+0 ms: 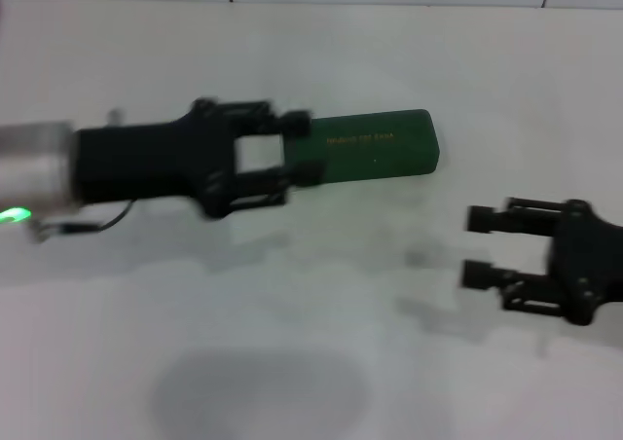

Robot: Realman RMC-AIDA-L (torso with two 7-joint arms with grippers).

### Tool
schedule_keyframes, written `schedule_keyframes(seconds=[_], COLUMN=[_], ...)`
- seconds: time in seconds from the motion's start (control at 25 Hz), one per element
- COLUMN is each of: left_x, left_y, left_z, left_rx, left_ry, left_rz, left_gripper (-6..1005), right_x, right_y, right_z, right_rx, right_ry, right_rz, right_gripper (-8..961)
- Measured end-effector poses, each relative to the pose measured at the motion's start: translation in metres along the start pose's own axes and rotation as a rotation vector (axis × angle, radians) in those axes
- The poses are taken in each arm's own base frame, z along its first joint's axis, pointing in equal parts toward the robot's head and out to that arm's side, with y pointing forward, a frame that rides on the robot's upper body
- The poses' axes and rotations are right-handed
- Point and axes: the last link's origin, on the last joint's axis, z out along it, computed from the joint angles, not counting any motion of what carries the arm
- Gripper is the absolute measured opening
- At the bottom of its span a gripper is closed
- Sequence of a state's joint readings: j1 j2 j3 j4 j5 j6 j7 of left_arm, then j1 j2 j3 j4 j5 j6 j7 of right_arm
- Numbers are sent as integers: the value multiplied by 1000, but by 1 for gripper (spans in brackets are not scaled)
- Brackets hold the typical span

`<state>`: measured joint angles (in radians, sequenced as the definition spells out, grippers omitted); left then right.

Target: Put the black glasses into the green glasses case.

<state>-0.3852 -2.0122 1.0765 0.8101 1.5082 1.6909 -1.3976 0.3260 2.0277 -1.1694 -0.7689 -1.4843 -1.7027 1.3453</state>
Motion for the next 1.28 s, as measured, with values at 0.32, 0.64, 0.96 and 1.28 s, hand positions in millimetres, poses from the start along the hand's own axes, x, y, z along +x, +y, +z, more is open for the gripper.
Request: schedule_keyframes(seconds=[0.32,0.64,0.96,1.28], left_x=[-22,-34,-35,-36], left_y=[13,20,22,24], left_z=[-39,-39,-38,-38], left_rx=[-11,-8,-13,-15], left_ry=[53,67,73,75], left_rz=[-60,-51,-58,-61], left_gripper=[640,643,638,638], right_x=[-18,-29,-32,-33], right_y=[0,3,3,1], right_z=[28,34,36,40], right_rx=[-97,-150,-161,-165], right_ry=[-34,-53,-50,-50], right_rz=[-35,-20,-28,-29], right_gripper=[660,783,777,777])
